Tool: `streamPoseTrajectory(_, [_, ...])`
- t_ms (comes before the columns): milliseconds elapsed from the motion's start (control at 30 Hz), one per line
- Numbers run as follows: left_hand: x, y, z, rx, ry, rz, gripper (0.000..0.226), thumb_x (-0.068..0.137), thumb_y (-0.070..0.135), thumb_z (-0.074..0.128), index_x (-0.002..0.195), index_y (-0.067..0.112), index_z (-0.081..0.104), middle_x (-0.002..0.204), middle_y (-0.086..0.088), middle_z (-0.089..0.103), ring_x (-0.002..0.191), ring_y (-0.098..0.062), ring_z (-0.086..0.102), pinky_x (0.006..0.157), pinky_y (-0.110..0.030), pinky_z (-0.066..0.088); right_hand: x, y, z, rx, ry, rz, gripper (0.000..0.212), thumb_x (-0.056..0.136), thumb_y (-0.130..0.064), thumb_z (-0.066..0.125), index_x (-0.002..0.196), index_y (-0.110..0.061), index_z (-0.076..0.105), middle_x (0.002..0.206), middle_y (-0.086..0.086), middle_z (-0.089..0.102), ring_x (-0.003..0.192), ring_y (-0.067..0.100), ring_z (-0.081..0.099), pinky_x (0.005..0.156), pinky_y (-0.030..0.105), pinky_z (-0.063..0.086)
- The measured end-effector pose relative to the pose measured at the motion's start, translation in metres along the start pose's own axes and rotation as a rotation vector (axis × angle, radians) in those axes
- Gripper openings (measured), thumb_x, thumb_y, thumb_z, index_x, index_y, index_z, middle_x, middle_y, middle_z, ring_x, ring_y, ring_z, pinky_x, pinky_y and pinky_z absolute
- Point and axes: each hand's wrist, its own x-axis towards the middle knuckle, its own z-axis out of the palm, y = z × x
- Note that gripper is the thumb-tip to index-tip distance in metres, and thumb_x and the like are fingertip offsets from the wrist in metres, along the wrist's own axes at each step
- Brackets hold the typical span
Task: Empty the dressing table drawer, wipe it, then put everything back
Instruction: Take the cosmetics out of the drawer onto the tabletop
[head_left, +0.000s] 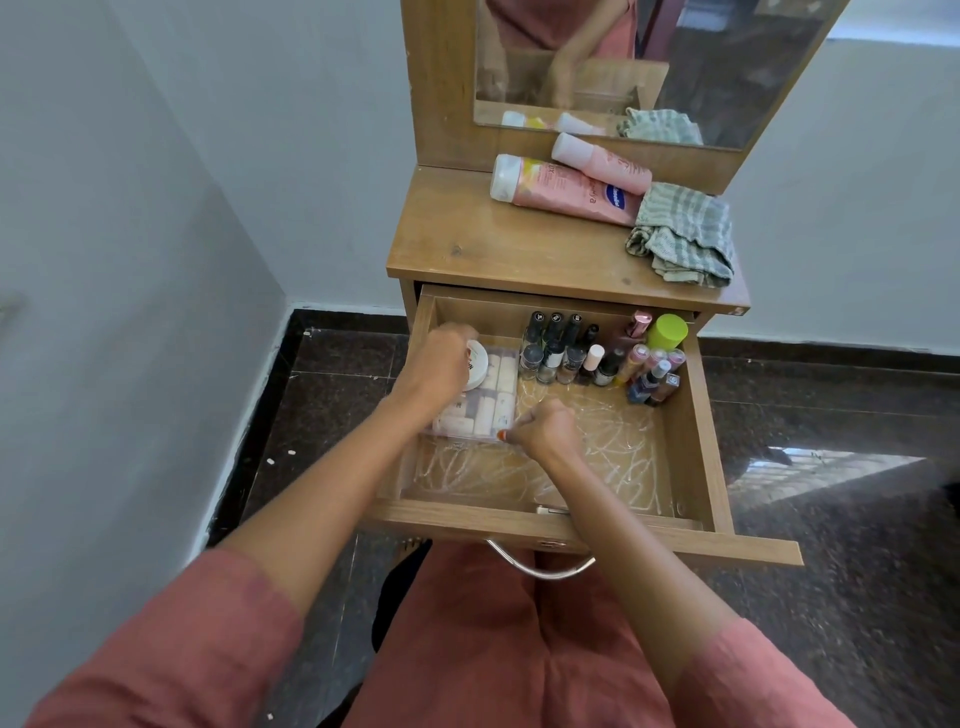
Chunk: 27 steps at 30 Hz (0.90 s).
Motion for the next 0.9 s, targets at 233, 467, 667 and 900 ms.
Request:
streamPoseTrajectory(233, [0.041,-0.004,0.007,0.196,-0.13,0.147,0.037,0.091,-0.007,0.038,0.123,0.004,0.055,0.124,-0.02,0.057,0.114,-0.033,0.054,0.095,-0.04,0.045,-0.005,0.0,-0.003,0.011,-0.028,-0.021,0.022,0.076,-0.016,0.073,0.078,0.003,0.063,0.076,0.013,0.065,0.07,0.018,0.058,0.063,0.032,0.051])
streamPoseTrajectory(467, [0.057,-0.002,-0.002,0.302,-0.368,0.088,0.029,0.097,0.013,0.039,0.116,0.001,0.058,0.12,-0.02,0.058,0.108,-0.032,0.055,0.084,-0.034,0.042,-0.006,0.001,-0.004,-0.015,-0.083,-0.032,0.022,0.076,-0.009,0.072,0.069,-0.011,0.052,0.069,-0.001,0.055,0.061,0.009,0.051,0.042,0.015,0.029])
streamPoseTrajectory(667, [0.059,-0.002,-0.005,0.368,-0.434,0.067,0.032,0.097,0.019,0.043,0.119,0.002,0.056,0.123,-0.018,0.057,0.112,-0.03,0.054,0.088,-0.034,0.041,-0.005,0.001,-0.003,-0.006,-0.089,-0.033,0.031,0.077,-0.007,0.07,0.061,-0.015,0.044,0.063,-0.004,0.05,0.056,0.005,0.047,0.043,0.014,0.03])
streamPoseTrajectory(900, [0.055,-0.002,-0.005,0.378,-0.458,0.05,0.035,0.096,0.02,0.044,0.126,0.003,0.051,0.127,-0.018,0.055,0.115,-0.029,0.053,0.09,-0.034,0.042,-0.002,0.003,-0.004,-0.057,-0.077,-0.039,0.029,0.073,-0.007,0.074,0.065,-0.012,0.047,0.074,0.002,0.054,0.073,0.016,0.054,0.052,0.021,0.039])
